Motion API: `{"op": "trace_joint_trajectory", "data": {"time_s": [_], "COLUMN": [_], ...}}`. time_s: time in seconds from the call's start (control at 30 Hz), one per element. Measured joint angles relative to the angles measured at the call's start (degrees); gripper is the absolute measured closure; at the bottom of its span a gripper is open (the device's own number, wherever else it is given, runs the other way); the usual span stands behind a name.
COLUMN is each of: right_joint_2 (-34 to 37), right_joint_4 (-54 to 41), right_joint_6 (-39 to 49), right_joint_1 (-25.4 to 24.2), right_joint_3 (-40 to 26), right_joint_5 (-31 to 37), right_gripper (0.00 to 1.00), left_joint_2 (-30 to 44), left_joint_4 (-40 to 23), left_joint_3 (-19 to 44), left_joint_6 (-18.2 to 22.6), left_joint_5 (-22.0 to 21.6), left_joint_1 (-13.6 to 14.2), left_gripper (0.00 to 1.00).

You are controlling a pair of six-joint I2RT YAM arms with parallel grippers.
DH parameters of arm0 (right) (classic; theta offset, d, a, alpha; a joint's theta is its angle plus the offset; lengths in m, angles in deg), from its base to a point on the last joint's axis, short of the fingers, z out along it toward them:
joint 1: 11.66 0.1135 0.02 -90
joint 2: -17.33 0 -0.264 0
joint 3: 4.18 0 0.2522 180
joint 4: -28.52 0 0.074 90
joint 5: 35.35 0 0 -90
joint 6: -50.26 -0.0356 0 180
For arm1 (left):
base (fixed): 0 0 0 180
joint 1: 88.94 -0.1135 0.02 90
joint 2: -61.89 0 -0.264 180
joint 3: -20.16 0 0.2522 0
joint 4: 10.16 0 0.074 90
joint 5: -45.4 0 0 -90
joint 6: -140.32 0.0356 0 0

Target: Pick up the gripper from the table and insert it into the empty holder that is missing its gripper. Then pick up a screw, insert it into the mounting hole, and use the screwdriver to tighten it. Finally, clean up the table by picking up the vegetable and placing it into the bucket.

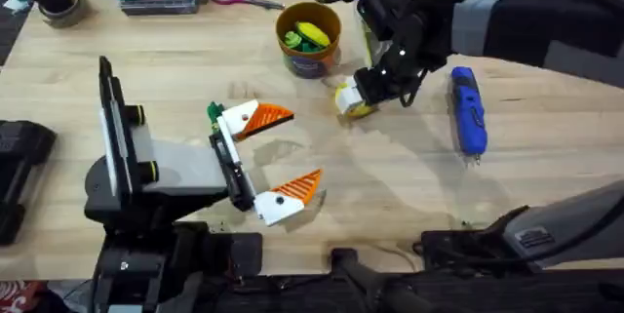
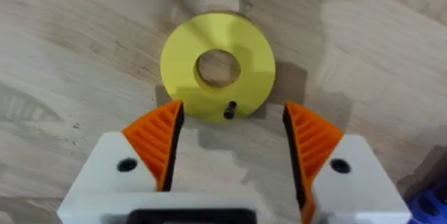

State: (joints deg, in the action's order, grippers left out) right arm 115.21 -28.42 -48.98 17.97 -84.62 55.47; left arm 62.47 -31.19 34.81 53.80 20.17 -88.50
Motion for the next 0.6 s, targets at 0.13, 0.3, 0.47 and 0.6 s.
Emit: {"op": "trace_joint_trajectory", "data": {"time_s": [0.13, 0.3, 0.47, 0.6], "right_joint_2": [0.00, 0.00, 0.00, 0.02], "right_joint_4": [0.24, 0.30, 0.33, 0.35], "right_joint_6": [0.00, -0.01, 0.00, 0.00], "right_joint_1": [0.14, 0.60, 1.30, 1.33], "right_joint_3": [-0.04, -0.04, -0.04, -0.04], "right_joint_5": [0.00, 0.02, 0.00, 0.02], "right_gripper": [0.206, 0.277, 0.334, 0.381], "left_joint_2": [0.00, 0.00, 0.00, 0.00], "left_joint_4": [0.00, 0.00, 0.00, 0.00], "left_joint_3": [0.00, 0.00, 0.00, 0.00], "left_joint_6": [-0.02, 0.00, 0.00, 0.00], "left_joint_5": [0.00, 0.00, 0.00, 0.00], "left_joint_1": [0.00, 0.00, 0.00, 0.00], "left_gripper": [0.015, 0.015, 0.015, 0.015]}}
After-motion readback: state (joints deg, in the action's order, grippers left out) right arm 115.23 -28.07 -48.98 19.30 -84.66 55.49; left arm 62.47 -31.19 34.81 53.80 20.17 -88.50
